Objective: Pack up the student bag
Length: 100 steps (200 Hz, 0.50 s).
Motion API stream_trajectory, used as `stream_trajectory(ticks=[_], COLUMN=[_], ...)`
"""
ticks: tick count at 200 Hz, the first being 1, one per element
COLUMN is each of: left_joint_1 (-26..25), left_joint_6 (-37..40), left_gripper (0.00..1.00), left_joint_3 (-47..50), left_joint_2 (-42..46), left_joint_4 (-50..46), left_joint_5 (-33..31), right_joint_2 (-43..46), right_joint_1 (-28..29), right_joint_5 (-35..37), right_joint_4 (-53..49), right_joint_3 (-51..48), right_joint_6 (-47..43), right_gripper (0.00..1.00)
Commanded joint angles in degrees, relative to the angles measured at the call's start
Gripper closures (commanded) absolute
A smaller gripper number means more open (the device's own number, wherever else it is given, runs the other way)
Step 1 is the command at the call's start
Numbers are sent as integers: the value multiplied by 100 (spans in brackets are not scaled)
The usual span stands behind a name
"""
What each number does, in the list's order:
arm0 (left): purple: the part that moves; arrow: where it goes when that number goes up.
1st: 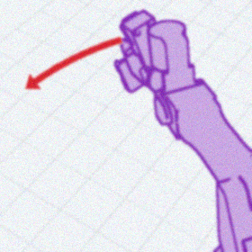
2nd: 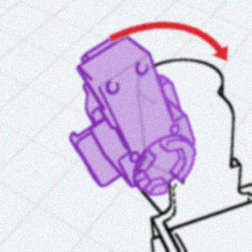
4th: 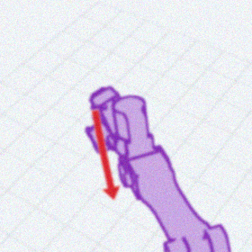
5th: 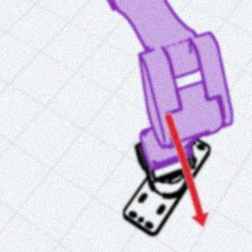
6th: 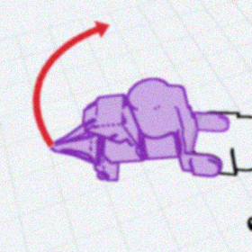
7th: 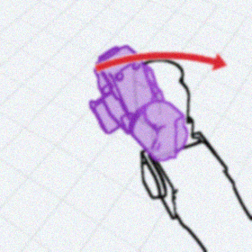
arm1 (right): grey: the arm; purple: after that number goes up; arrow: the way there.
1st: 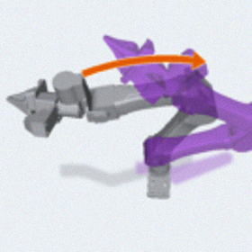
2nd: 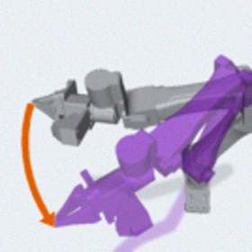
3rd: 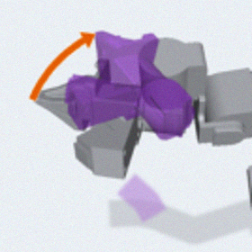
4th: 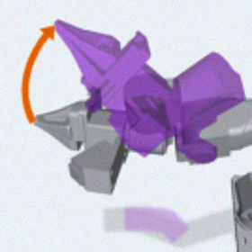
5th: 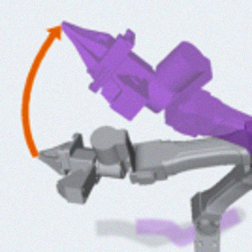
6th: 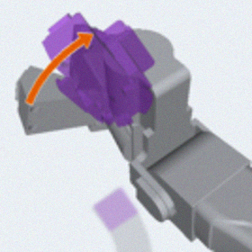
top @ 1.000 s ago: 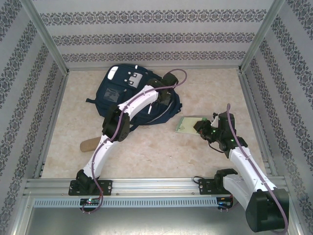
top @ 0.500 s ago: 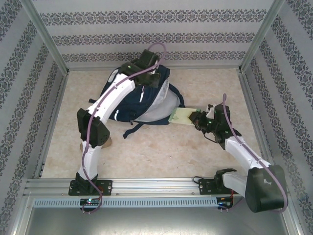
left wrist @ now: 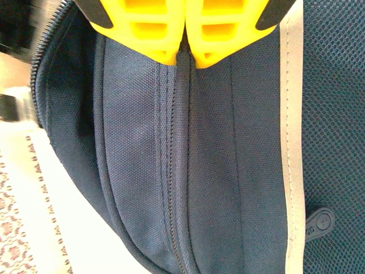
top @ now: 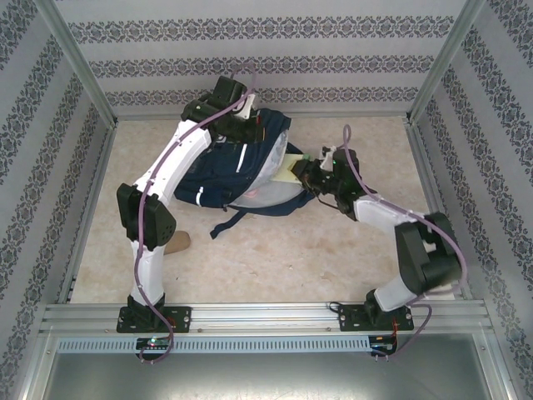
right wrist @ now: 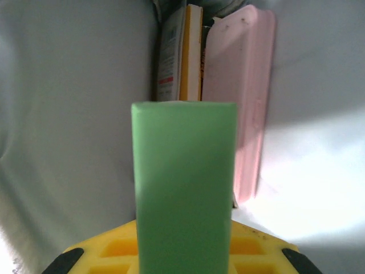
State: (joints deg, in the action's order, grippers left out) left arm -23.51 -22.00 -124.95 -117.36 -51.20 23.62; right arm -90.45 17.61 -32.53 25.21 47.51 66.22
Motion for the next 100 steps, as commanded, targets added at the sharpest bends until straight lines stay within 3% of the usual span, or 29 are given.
stream_trajectory(ticks=[1, 75, 100], left_joint_1=[128, 291, 287], left_joint_6=[-515, -639, -607], left_gripper=[100, 100, 100], left_joint_3=[-106, -305, -182], left_joint_2=[595, 626, 676], left_joint_4=[1022, 888, 845], left_joint_5=[1104, 1363, 1330], right_joint_2=[-622, -2555, -2647], right_joint_1=[183, 498, 486], right_joint_5=[201, 199, 364], right_joint_4=[864, 1094, 789], right_joint_3=[591, 2029, 2044], right_joint_6=[272, 549, 360], right_gripper=[100, 99, 99])
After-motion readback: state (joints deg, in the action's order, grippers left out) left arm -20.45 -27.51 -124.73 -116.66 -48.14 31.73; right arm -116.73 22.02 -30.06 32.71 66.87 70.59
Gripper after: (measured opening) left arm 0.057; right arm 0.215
